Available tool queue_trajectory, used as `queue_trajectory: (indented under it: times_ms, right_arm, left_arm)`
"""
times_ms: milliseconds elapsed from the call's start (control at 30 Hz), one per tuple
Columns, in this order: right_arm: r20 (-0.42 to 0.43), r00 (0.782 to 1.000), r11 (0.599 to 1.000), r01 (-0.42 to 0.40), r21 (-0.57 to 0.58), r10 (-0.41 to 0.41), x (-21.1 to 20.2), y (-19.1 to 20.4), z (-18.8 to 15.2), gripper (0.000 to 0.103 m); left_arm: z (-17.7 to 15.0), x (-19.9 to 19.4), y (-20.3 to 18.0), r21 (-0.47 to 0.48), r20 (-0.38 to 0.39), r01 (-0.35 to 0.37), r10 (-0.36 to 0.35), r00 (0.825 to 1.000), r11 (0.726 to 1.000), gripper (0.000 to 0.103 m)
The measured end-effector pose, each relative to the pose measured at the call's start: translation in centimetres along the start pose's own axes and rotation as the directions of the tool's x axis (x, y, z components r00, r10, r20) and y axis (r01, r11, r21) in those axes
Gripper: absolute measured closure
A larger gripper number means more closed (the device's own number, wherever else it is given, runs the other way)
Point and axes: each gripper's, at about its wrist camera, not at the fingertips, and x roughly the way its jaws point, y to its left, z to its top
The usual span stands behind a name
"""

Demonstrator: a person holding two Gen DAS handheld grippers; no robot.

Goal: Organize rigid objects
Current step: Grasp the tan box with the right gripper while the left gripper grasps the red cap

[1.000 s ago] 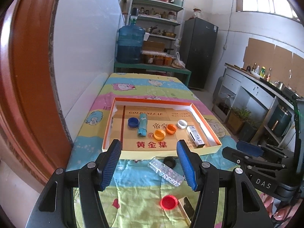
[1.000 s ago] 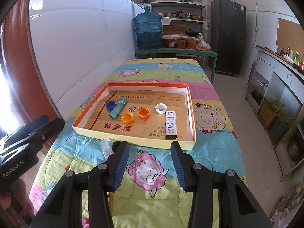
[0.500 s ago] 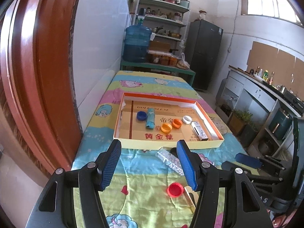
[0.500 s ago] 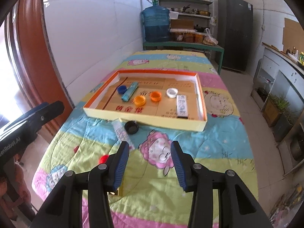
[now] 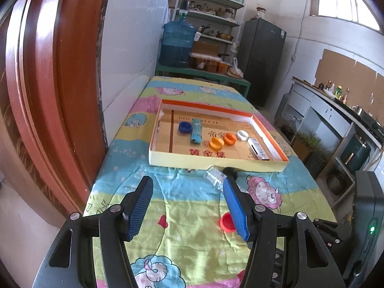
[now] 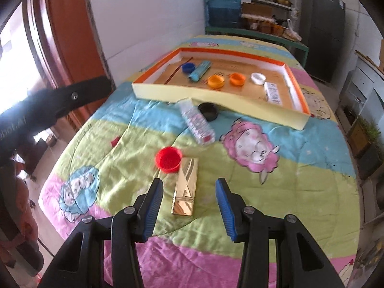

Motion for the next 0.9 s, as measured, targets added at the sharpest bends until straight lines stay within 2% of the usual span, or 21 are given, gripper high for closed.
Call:
queue_trajectory:
  times_ms: [267,333,400,433,667,767,900]
  right_arm:
    - [-0.004,0.998,0.996,0.068,-0.056,-0.068,1.2,0.9,-0.1,0.059]
    - [-0.006,0.997,0.995,0.072,-0.064,-0.072,1.5,1.1,-0.1,0.065]
    - [-0.01,0.997,0.995,0.072,-0.067,-0.072,1.8,1.2,-0.2,0.083]
    - [-0.012,0.998,0.996,0.067,-0.063,-0.068,1.9,1.1,-0.2,0.084]
    - [0.015,0.999,0.999,0.039,-0.009,-0.039,0.9,-0.7,-0.4,0.084]
    - [0.028,0.998,0.998,0.056,0.028,-0.056,0.2,-2.2,-0.6,0.084]
    - [0.028,0.997,0.995,0.075,0.064,-0.077,-0.2,-3.7,-1.0,0.085]
  left_arm:
    - [-0.6,0.6,0.6,-0.011,-0.018,0.011,-0.011,1.0,1.0,0.041]
    - [-0.7,0.9,0.5,-0.007,-0.026,0.017,-0.017,1.0,1.0,0.04]
    - [-0.9,1.2,0.4,0.0,-0.035,0.023,-0.023,0.999,1.0,0.041]
    - [-1.0,1.3,0.3,0.005,-0.04,0.03,-0.03,0.999,1.0,0.04]
    - [-2.2,2.7,-1.8,0.103,-0.098,0.148,-0.138,0.986,0.984,0.04]
    - [-3.1,3.5,-3.5,0.173,-0.13,0.174,-0.153,0.98,0.969,0.04]
    - [-4.2,4.9,-4.8,0.199,-0.17,0.17,-0.137,0.976,0.965,0.04]
